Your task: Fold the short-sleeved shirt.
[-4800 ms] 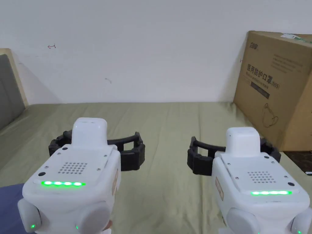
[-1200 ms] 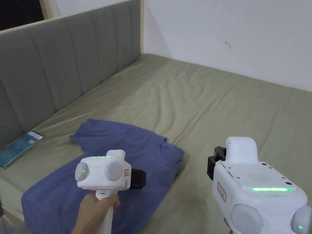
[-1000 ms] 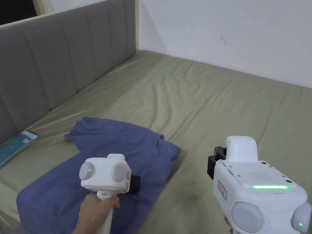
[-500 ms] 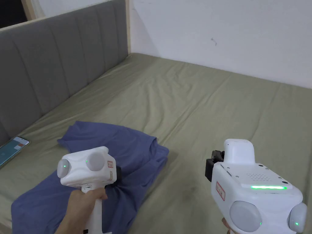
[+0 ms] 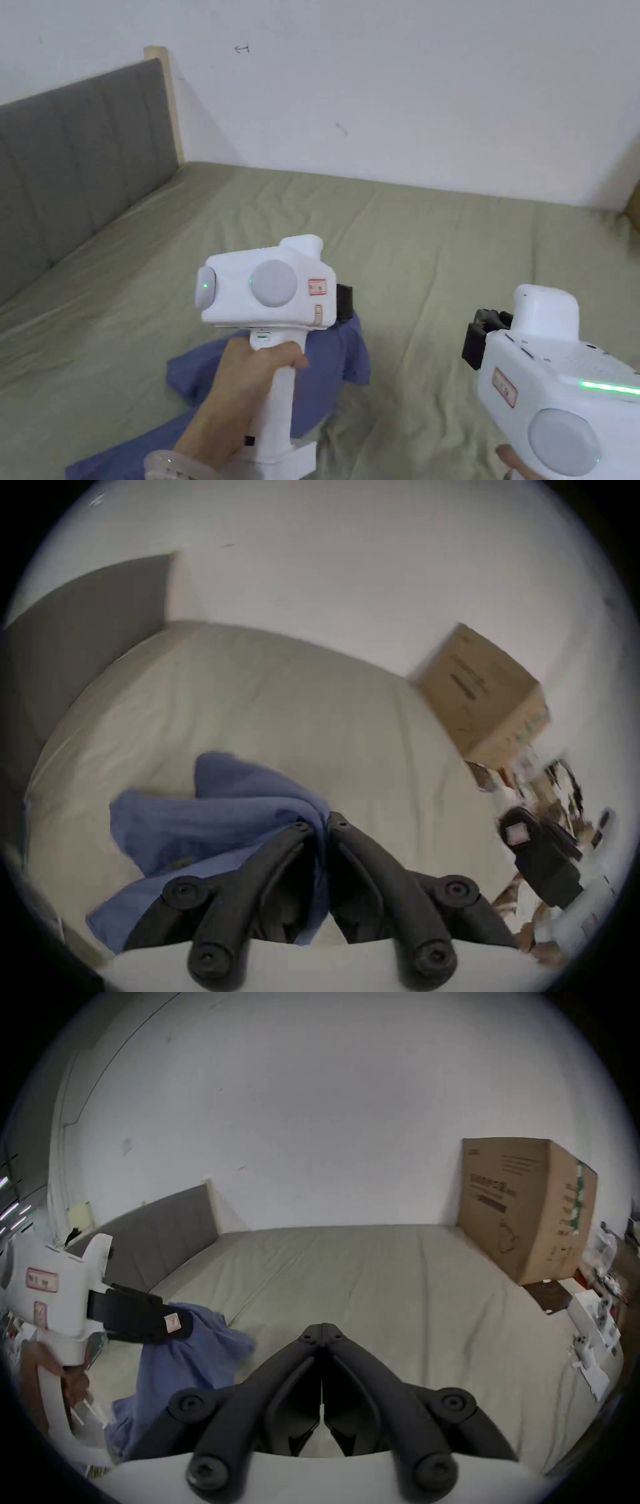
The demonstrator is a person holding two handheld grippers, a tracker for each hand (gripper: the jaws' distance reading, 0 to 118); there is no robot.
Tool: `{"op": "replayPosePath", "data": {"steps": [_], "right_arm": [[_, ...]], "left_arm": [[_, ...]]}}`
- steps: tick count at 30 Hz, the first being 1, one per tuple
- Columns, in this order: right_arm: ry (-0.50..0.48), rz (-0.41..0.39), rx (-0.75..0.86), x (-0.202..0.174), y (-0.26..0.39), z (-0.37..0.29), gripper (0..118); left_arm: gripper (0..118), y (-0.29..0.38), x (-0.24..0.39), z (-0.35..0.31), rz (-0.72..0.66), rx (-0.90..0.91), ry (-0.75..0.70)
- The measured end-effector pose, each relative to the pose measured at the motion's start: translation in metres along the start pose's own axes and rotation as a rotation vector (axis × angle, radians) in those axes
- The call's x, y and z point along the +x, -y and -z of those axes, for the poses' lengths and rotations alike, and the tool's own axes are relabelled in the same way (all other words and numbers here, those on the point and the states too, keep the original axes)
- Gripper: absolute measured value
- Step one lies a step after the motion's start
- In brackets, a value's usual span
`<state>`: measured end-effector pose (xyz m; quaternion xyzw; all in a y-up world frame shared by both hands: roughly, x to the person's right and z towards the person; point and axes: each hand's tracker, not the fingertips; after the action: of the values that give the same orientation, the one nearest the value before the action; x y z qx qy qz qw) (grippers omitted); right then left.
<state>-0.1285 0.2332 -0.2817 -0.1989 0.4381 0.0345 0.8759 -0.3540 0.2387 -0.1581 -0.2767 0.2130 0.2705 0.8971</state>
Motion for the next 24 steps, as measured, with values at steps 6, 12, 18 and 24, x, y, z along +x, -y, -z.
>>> {"op": "replayPosePath", "data": {"steps": [6, 12, 18, 24], "right_arm": [[0.181, 0.068, 0.099, 0.077, -0.023, -0.046, 0], [0.318, 0.106, 0.110, 0.133, -0.018, -0.076, 0], [0.346, 0.148, 0.021, 0.153, 0.013, -0.073, 0], [0.323, 0.174, -0.080, 0.152, 0.039, -0.055, 0]], "left_arm": [[4, 0.021, 0.122, 0.021, 0.180, -0.029, 0.263], [4, 0.077, 0.171, 0.060, 0.223, -0.179, 0.409], [4, 0.165, 0.159, 0.130, 0.275, -0.442, 0.247], [4, 0.201, 0.145, 0.154, 0.308, -0.507, 0.168]]}}
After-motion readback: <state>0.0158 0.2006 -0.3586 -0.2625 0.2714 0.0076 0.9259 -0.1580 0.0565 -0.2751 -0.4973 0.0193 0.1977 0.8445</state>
